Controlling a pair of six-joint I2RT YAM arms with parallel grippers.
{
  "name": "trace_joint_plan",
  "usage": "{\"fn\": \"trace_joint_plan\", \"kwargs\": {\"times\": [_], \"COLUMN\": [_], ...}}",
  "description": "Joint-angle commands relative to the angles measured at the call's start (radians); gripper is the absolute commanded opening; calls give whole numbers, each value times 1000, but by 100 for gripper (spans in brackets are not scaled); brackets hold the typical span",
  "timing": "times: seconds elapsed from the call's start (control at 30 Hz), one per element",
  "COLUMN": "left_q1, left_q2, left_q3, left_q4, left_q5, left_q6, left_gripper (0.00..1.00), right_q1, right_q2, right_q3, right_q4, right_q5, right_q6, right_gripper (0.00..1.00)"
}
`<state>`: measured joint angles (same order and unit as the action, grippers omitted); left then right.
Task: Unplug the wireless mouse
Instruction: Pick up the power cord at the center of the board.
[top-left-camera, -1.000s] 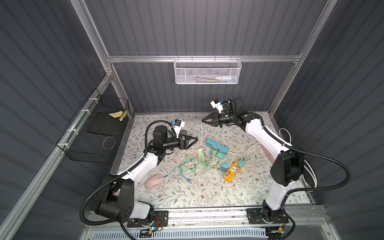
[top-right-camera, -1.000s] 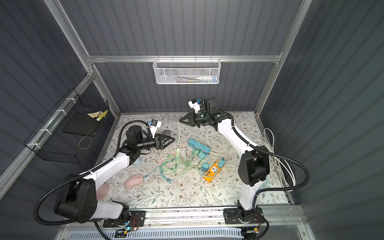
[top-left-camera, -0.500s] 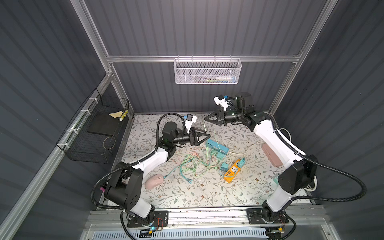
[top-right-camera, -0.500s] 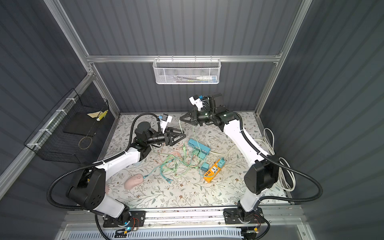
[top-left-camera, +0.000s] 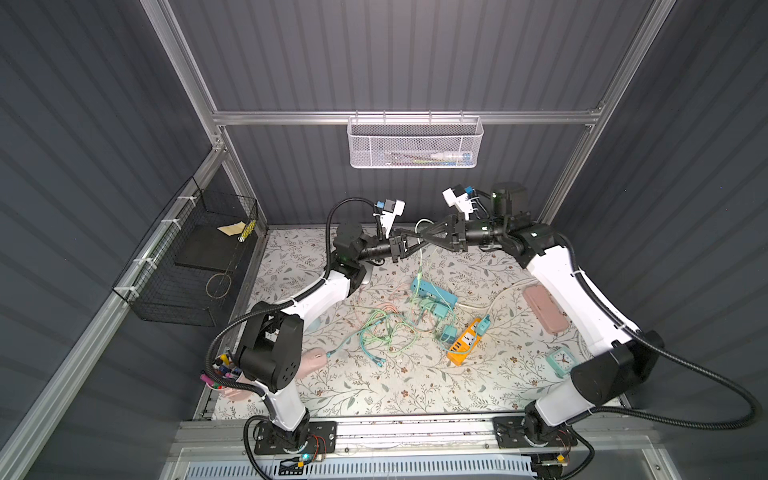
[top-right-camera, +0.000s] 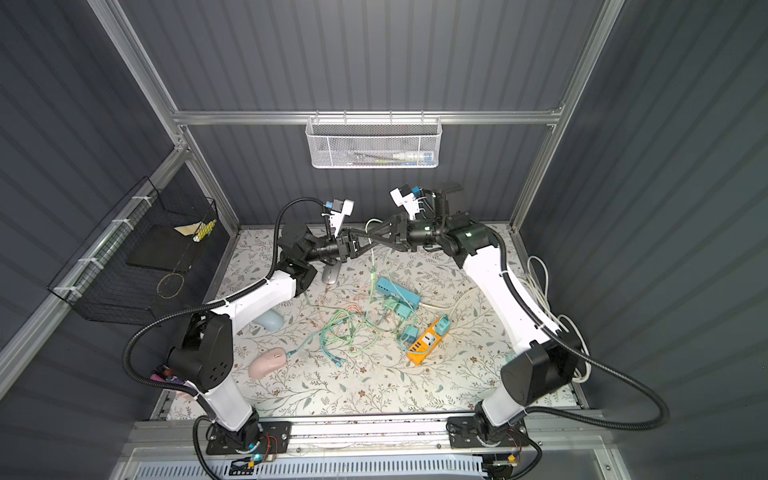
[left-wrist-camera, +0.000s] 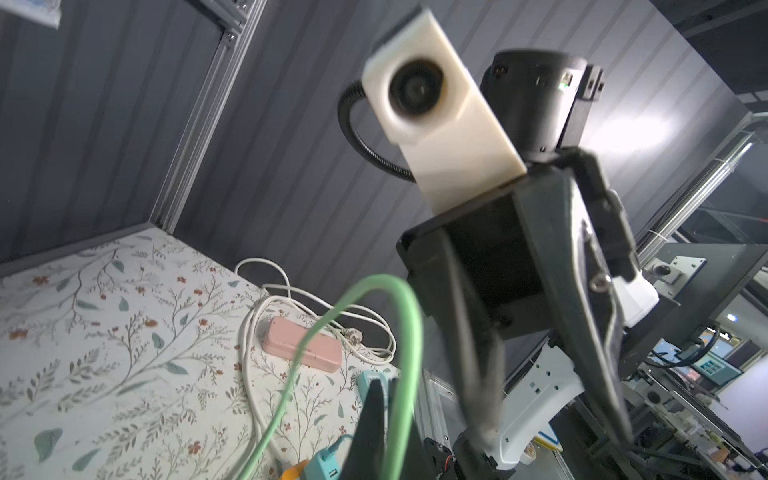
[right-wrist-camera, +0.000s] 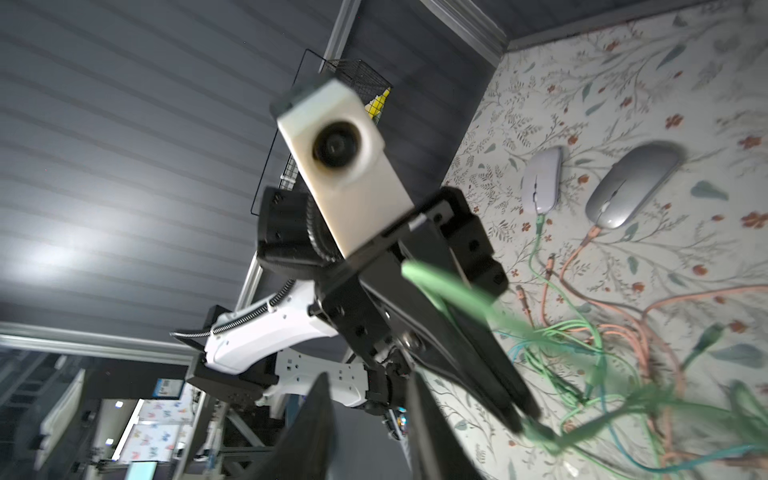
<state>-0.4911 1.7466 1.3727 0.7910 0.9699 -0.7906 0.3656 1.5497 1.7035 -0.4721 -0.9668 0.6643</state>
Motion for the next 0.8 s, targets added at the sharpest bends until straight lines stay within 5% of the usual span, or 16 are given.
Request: {"fn": "trace_joint_plan", "kwargs": {"times": [0.0, 0.2, 0.4, 0.77], "left_q1": [0, 0, 27, 133], "left_q2": [-7, 91, 304, 473], "left_q3": [186, 514, 942, 1070], "left_q4": [-117, -512, -711, -475], "left_q5": [-6, -116, -196, -297], "left_q6": [85, 356, 438, 284], "left_gripper": [0, 0, 0, 0], "right_q1": [-45, -111, -143, -163], "right_q2": [-95, -255, -335, -395], "right_q3": [37, -67, -176, -317], "right_q4": [-70, -94, -153, -179], "right_q5": [11, 69, 114, 135], "right_q6": [-82, -125, -178, -205], "right_gripper": [49, 55, 55, 55]}}
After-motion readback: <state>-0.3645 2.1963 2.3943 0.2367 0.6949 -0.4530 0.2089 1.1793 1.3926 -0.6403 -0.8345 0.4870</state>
